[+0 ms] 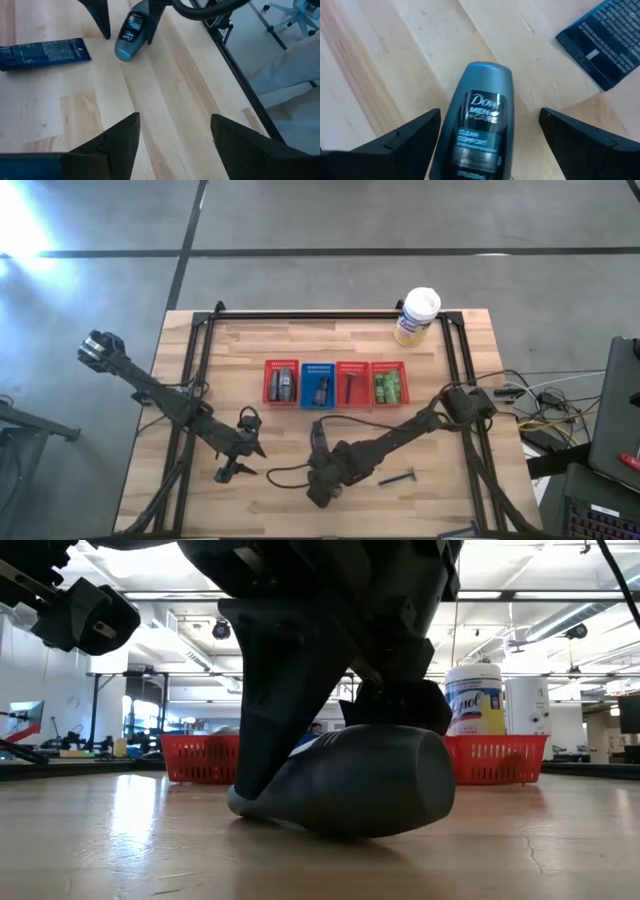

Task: Pick & Place Travel size toiletries
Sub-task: Put the black deodorant into the left red basket

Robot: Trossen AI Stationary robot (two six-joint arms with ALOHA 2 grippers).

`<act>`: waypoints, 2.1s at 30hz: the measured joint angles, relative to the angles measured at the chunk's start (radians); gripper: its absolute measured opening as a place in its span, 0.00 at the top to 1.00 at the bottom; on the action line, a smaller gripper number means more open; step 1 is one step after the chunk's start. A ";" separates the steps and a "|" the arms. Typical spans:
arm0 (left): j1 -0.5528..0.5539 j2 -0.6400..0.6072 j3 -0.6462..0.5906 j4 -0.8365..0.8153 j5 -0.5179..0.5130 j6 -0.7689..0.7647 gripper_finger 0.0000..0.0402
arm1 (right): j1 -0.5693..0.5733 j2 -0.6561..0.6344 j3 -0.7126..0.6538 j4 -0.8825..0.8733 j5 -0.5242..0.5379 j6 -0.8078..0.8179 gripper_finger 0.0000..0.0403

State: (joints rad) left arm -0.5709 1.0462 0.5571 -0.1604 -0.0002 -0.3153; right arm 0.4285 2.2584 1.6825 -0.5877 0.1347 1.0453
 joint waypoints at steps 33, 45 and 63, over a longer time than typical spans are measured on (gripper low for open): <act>0.000 -0.001 -0.002 -0.027 -0.018 0.024 0.38 | 0.130 -0.016 0.042 -0.151 0.014 0.048 0.09; 0.000 -0.001 -0.002 -0.029 -0.024 0.026 0.38 | 0.094 0.008 0.024 -0.158 0.077 0.010 0.12; -0.002 0.000 0.009 0.019 -0.043 0.447 0.38 | 0.037 -0.148 0.053 -0.128 -0.165 -0.063 0.49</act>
State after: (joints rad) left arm -0.5727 1.0466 0.5666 -0.1413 -0.0428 0.1314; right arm 0.4652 2.1103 1.7351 -0.7154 -0.0302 0.9828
